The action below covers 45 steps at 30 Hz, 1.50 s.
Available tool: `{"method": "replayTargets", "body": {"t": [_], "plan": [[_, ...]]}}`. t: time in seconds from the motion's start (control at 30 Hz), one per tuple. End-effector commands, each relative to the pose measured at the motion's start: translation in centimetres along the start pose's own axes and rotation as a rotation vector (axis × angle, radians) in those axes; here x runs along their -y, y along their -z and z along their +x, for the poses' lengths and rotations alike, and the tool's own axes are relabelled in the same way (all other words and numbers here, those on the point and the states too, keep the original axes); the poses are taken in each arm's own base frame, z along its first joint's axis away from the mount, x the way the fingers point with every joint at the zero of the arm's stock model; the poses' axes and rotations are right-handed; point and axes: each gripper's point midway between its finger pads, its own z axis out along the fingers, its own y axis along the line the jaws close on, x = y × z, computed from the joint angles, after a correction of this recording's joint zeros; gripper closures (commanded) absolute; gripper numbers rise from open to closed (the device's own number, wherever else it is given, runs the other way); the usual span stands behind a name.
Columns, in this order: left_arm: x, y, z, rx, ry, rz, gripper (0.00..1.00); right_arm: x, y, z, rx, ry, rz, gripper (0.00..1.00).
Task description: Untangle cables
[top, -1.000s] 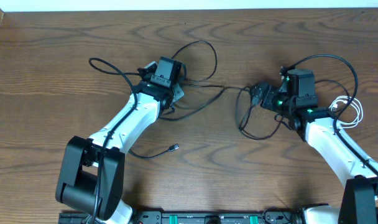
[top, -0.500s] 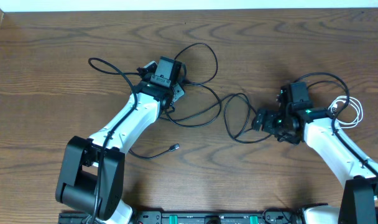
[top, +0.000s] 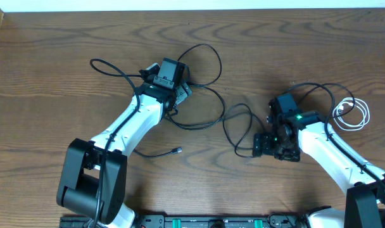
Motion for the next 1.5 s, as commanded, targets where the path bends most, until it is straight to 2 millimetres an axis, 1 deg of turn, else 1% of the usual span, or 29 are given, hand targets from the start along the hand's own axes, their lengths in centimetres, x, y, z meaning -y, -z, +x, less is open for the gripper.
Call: {"method": "replayTargets", "body": {"t": [0.0,0.07,0.13,0.2,0.23,0.27,0.37,0.47,0.57,0.63,0.73,0.83,0.93,1.0,1.13,1.23,1.33,1.47], "plan": [[0.0,0.0,-0.4,0.013,-0.006,-0.008,0.12,-0.1,0.8,0.3,0.005,0.016,0.002,0.14],[0.0,0.0,-0.4,0.013,-0.006,-0.008,0.11,-0.5,2.5,0.1,0.032,0.022,-0.010,0.12],[0.0,0.0,-0.4,0.013,-0.006,-0.008,0.11,-1.2,5.0,-0.6,0.092,0.059,-0.028,0.10],[0.0,0.0,-0.4,0.013,-0.006,-0.008,0.11,-2.3,8.6,-1.7,0.195,0.140,-0.065,0.09],[0.0,0.0,-0.4,0.013,-0.006,-0.008,0.11,-3.0,10.5,-2.3,0.257,0.191,-0.083,0.06],[0.0,0.0,-0.4,0.013,-0.006,-0.008,0.11,-3.6,12.3,-2.9,0.321,0.245,-0.099,0.01],[0.0,0.0,-0.4,0.013,-0.005,-0.007,0.11,-5.2,17.2,-4.5,0.510,0.407,-0.126,0.01],[0.3,0.0,0.1,-0.017,-0.007,0.009,0.11,-6.3,19.5,-6.0,0.609,0.467,-0.135,0.01],[0.0,0.2,-0.7,-0.004,0.012,0.014,0.11,-7.1,20.3,-7.4,0.648,0.472,-0.146,0.01],[-0.5,0.7,-1.5,0.007,0.033,0.013,0.11,-7.6,20.2,-8.3,0.651,0.487,-0.144,0.01],[-1.7,2.9,-3.2,0.036,0.074,0.016,0.11,-8.5,19.0,-9.4,0.607,0.576,-0.136,0.01],[-3.0,6.0,-5.0,0.076,0.119,0.028,0.11,-9.6,17.4,-10.4,0.556,0.655,-0.121,0.02],[-4.2,9.6,-6.3,0.124,0.158,0.054,0.11,-11.5,15.3,-11.4,0.511,0.767,-0.105,0.03],[-4.9,11.8,-6.7,0.152,0.174,0.074,0.11,-13.0,13.8,-12.1,0.489,0.847,-0.095,0.05],[-5.6,15.6,-6.8,0.198,0.189,0.117,0.11,-16.1,10.5,-13.8,0.489,0.904,-0.112,0.10],[-5.9,17.3,-6.7,0.222,0.193,0.143,0.10,-18.0,7.9,-14.8,0.484,0.935,-0.122,0.11],[-5.8,18.4,-6.8,0.245,0.196,0.169,0.10,-20.1,6.1,-14.9,0.475,0.992,-0.157,0.12],[-5.8,18.6,-6.9,0.248,0.197,0.172,0.11,-23.1,5.4,-15.0,0.516,1.098,-0.181,0.18]]}}
